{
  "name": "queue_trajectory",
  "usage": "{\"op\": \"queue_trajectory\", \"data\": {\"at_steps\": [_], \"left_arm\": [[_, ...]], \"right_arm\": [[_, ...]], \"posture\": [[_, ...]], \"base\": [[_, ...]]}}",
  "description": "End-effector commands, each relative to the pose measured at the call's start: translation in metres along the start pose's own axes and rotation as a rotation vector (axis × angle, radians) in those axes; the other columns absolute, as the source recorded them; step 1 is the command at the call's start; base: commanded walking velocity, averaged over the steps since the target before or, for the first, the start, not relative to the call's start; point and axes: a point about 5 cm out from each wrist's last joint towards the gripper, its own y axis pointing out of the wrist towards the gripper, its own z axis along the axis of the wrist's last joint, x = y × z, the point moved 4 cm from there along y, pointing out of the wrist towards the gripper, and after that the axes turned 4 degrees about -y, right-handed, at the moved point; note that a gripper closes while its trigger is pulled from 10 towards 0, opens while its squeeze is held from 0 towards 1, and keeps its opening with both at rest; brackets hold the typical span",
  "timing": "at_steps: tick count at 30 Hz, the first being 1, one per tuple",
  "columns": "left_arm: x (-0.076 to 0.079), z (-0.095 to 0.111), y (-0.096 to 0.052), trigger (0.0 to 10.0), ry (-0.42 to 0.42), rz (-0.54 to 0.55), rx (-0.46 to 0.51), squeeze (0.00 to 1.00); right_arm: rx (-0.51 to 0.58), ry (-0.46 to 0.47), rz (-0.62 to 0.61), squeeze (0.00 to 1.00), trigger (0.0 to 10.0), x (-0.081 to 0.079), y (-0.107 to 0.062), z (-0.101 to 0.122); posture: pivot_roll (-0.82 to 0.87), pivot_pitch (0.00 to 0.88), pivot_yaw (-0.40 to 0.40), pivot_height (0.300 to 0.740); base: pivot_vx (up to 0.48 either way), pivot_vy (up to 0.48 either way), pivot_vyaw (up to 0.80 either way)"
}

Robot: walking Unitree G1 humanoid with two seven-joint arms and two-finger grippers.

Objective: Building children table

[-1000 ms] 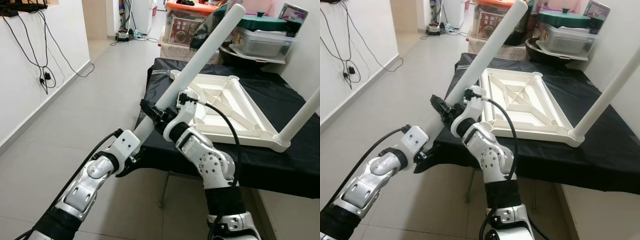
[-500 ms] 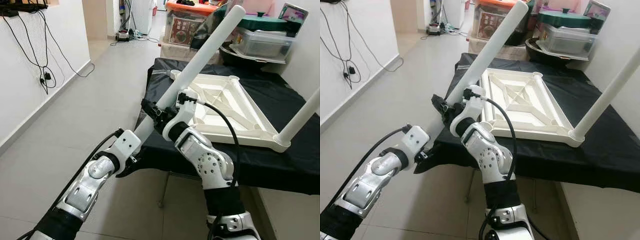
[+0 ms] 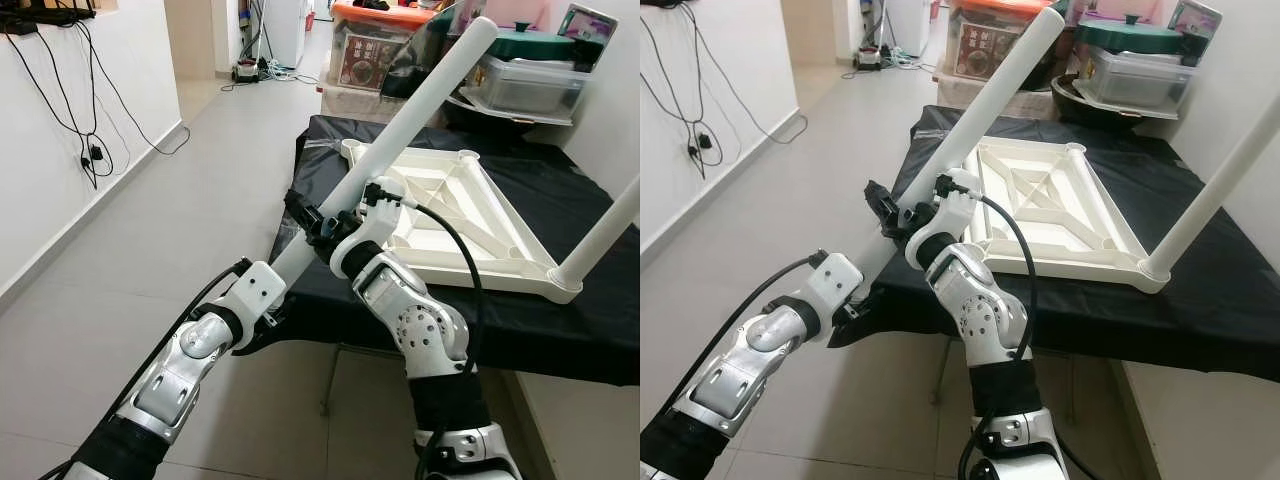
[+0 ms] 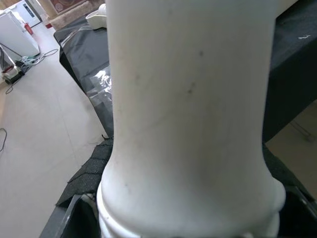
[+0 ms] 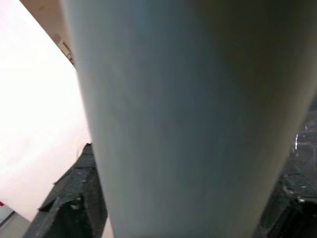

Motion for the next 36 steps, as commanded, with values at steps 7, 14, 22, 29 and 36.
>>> {"op": "queue_trajectory", "data": {"at_steps": [7,14,22,29,36], "left_arm": [[0.01,0.004,0.004,10.0,0.008,-0.028,0.012,0.0],[0.011,0.007,0.006,10.0,0.004,-0.027,0.018,0.0],[0.012,0.006,0.008,10.0,0.009,-0.035,0.017,0.0],[0.012,0.004,0.007,10.0,0.02,-0.039,0.015,0.0],[0.011,0.001,0.006,10.0,0.039,-0.037,0.018,0.0]], "right_arm": [[0.014,0.073,0.045,0.0,10.0,-0.033,0.012,-0.012],[0.041,0.032,0.041,0.0,10.0,-0.037,0.013,-0.01],[0.048,0.033,0.072,0.0,0.0,-0.043,0.012,-0.01],[0.029,0.06,0.094,0.0,0.0,-0.046,0.011,-0.015],[-0.003,0.093,0.117,0.0,0.0,-0.047,0.008,-0.021]], "posture": [[0.08,0.0,-0.085,0.74],[0.08,0.0,-0.086,0.74],[0.07,0.0,-0.084,0.74],[0.07,0.0,-0.083,0.74],[0.07,0.0,-0.086,0.74]], "base": [[0.0,0.0,0.0],[0.0,0.0,0.0],[0.0,0.0,0.0],[0.0,0.0,0.0],[0.0,0.0,0.0]]}}
